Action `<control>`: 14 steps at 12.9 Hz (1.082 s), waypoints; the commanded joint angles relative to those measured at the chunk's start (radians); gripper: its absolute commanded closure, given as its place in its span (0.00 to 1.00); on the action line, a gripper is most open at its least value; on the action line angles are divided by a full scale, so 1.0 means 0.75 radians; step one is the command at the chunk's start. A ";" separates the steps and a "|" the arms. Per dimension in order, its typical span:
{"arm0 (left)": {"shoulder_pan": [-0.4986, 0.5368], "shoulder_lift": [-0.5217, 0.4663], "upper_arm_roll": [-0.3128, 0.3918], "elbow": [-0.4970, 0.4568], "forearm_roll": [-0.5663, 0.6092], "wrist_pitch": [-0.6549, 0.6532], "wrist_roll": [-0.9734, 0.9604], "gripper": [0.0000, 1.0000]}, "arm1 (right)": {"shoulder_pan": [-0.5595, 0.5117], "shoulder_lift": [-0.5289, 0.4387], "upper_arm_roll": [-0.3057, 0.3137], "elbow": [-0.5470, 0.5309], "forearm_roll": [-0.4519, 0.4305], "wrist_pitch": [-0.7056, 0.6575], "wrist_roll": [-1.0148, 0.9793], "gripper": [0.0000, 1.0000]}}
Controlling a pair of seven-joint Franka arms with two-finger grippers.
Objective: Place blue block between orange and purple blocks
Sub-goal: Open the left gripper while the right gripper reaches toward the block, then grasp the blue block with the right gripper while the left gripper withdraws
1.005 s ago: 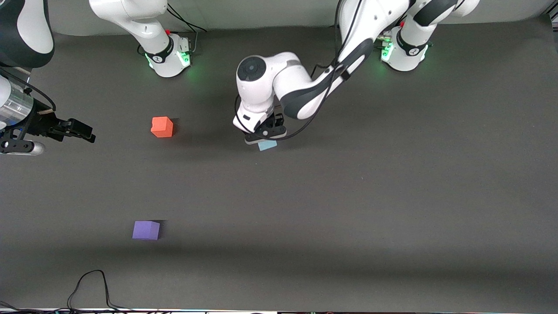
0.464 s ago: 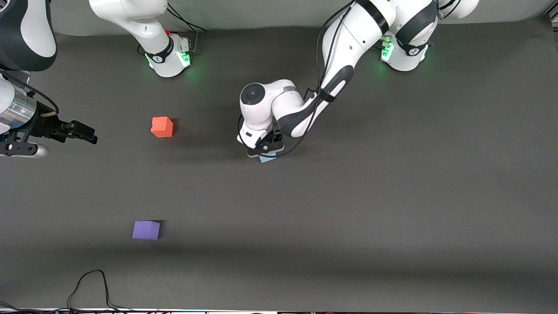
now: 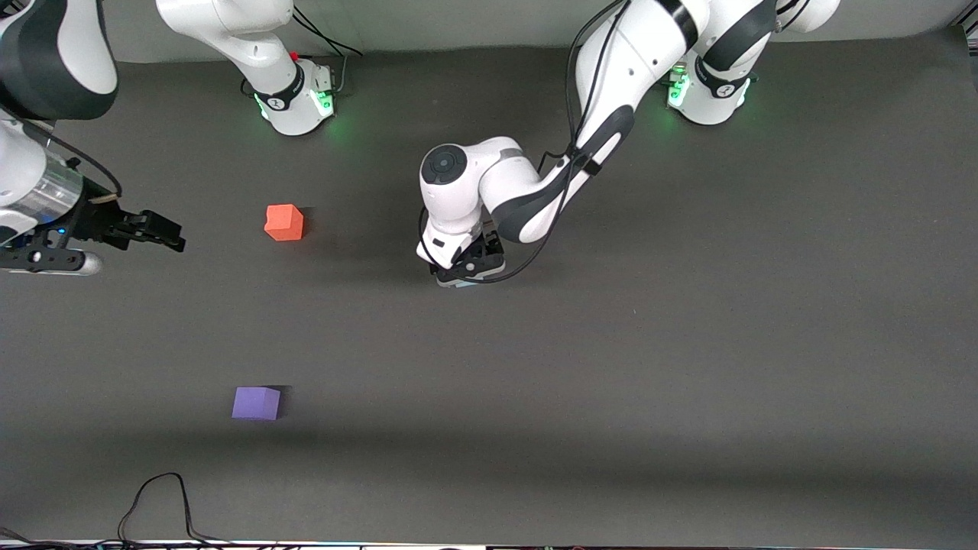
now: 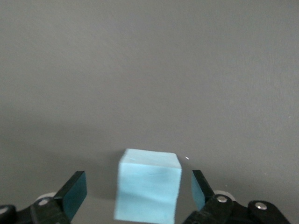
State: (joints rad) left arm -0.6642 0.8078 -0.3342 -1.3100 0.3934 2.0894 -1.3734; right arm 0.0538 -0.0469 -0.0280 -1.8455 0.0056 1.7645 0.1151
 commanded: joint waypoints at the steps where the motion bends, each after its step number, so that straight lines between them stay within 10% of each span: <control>1: 0.100 -0.193 -0.008 -0.022 -0.062 -0.157 0.127 0.00 | 0.006 0.005 0.112 0.023 0.013 -0.023 0.175 0.00; 9: 0.621 -0.669 -0.023 -0.184 -0.277 -0.599 0.920 0.00 | 0.043 0.418 0.785 0.311 -0.070 0.128 0.905 0.00; 14: 0.726 -0.929 0.291 -0.407 -0.377 -0.602 1.474 0.00 | 0.196 0.798 0.874 0.270 -0.540 0.435 1.218 0.00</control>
State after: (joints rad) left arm -0.1118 0.2149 -0.2152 -1.5124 0.1436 1.6240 -0.4065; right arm 0.1670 0.4210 0.6155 -1.6802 -0.2868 2.0433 0.9502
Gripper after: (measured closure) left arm 0.000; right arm 0.000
